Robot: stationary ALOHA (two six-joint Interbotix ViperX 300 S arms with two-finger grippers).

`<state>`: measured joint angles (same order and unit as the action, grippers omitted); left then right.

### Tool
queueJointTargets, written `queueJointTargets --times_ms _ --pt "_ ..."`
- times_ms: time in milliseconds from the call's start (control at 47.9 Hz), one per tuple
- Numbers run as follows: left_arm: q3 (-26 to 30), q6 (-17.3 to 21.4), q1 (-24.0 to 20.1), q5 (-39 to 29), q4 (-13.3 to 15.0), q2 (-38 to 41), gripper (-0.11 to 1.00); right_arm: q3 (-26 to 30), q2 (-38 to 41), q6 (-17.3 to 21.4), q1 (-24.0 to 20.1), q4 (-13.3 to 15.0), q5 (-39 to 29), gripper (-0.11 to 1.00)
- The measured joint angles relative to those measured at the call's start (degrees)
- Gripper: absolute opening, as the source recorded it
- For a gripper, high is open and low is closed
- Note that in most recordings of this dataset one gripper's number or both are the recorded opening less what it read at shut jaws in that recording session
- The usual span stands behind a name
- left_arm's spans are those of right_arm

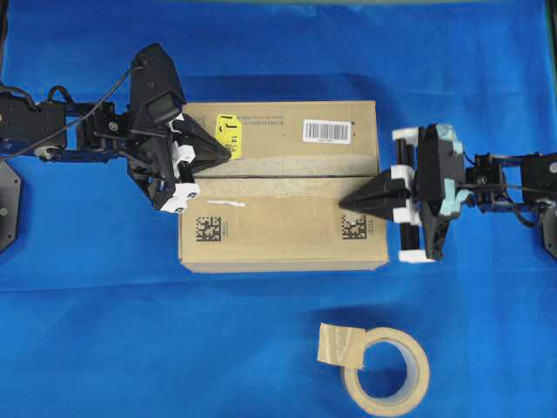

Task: Close the cardboard box.
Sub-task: 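Press both grippers onto the closed lid seam from left and right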

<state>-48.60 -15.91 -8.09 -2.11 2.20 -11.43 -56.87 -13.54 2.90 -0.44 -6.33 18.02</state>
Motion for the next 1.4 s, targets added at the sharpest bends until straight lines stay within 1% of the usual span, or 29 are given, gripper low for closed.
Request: queueJointTargets --times_ms 146,292,501,751,1064,1294,1398 --pt "0.0 0.0 0.0 0.09 -0.09 0.0 0.0 -0.7 -1.32 0.09 2.11 -0.09 1.93 0.0" --pt "-0.09 0.0 0.18 0.18 -0.09 0.0 0.0 -1.14 -1.67 0.09 3.6 -0.09 2.02 0.0" --pt "-0.18 0.0 0.26 0.35 0.0 0.0 0.0 -1.49 -1.67 0.0 3.96 0.0 0.79 0.0" --pt "-0.35 0.0 0.26 0.62 0.0 0.0 0.0 -3.43 -1.14 0.09 4.66 -0.09 0.53 0.0" --pt "-2.11 0.0 0.97 4.13 0.0 -0.79 0.0 -3.78 -1.14 0.09 5.45 0.0 1.05 0.0" --pt "-2.37 0.0 1.23 4.57 0.0 -0.88 0.0 -3.78 -1.14 0.09 5.8 0.0 1.05 0.0" --pt "-2.64 0.7 1.32 5.27 -0.09 -1.05 0.0 -3.78 -1.14 0.09 5.98 0.0 1.05 0.0"
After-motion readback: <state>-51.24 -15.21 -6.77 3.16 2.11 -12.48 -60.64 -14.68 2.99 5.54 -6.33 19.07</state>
